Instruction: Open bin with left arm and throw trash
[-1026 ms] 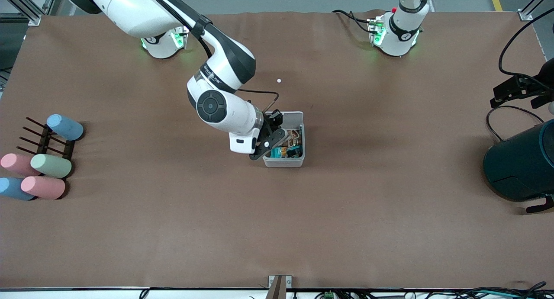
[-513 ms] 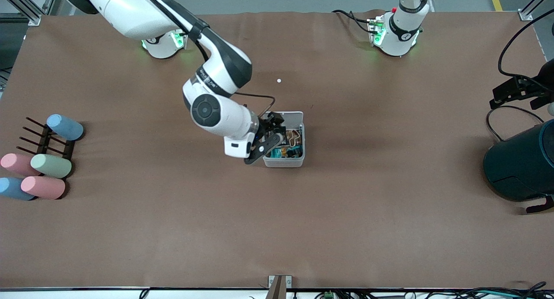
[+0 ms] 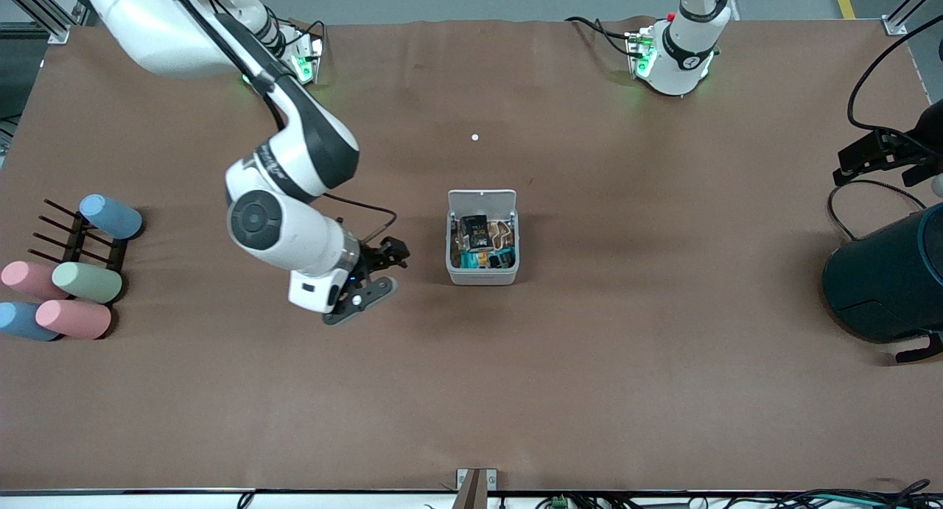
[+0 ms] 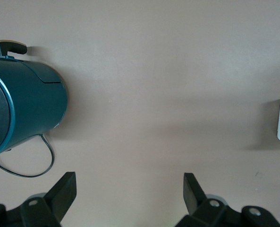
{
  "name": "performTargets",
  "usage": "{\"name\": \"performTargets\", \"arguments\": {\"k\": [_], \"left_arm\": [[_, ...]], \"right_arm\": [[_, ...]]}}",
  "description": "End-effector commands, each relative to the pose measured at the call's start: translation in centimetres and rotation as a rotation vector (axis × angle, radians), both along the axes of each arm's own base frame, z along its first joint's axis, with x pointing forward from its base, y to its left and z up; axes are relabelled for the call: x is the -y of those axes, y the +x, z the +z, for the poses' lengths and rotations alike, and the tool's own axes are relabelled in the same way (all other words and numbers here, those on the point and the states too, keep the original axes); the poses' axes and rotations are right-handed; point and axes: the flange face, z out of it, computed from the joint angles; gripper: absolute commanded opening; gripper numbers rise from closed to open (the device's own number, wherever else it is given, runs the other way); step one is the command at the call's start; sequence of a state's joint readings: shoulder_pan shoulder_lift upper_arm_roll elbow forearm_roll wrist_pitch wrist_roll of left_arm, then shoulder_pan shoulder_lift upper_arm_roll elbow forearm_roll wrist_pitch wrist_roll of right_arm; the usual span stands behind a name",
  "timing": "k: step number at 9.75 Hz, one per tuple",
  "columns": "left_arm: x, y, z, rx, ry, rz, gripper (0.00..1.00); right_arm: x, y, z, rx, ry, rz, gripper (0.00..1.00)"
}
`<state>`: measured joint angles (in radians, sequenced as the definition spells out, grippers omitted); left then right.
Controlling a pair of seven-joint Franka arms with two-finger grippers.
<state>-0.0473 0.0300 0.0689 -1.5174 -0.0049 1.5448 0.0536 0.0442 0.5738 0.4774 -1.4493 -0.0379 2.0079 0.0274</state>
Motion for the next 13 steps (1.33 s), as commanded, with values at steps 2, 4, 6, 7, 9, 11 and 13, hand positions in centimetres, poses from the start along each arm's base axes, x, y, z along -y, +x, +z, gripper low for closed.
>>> {"name": "performTargets", "arguments": {"k": [2,4,6,7,9,11,13], "left_arm": [[0.0,0.3,0.5,0.010,0.016,-0.006,1.00],[-0.1,0.2,0.5,0.008,0.015,-0.005,1.00],[-0.1,0.2,0.5,0.008,0.016,-0.004,1.00],[0.2,0.2,0.6,0.010,0.015,-0.009,1.00],[0.6,0.2,0.6,0.010,0.016,-0.006,1.00],[0.5,0.3,0.6,0.011,0.043,-0.014,1.00],[0.5,0.3,0.5,0.010,0.048,-0.019,1.00]], "right_arm": [[8.1,0.0,5.7,-0.023,-0.082,-0.088,1.00],[11.2,-1.3,9.4,-0.046,-0.134,-0.123,1.00],[14.7,-2.3,13.8,-0.011,-0.186,-0.178,1.00],[15.7,-3.0,15.4,-0.001,-0.196,-0.205,1.00],[20.3,-3.4,18.8,0.045,-0.216,-0.298,1.00],[24.3,-4.4,21.8,0.087,-0.230,-0.375,1.00],[25.8,-6.6,25.3,0.114,-0.233,-0.405,1.00]]}}
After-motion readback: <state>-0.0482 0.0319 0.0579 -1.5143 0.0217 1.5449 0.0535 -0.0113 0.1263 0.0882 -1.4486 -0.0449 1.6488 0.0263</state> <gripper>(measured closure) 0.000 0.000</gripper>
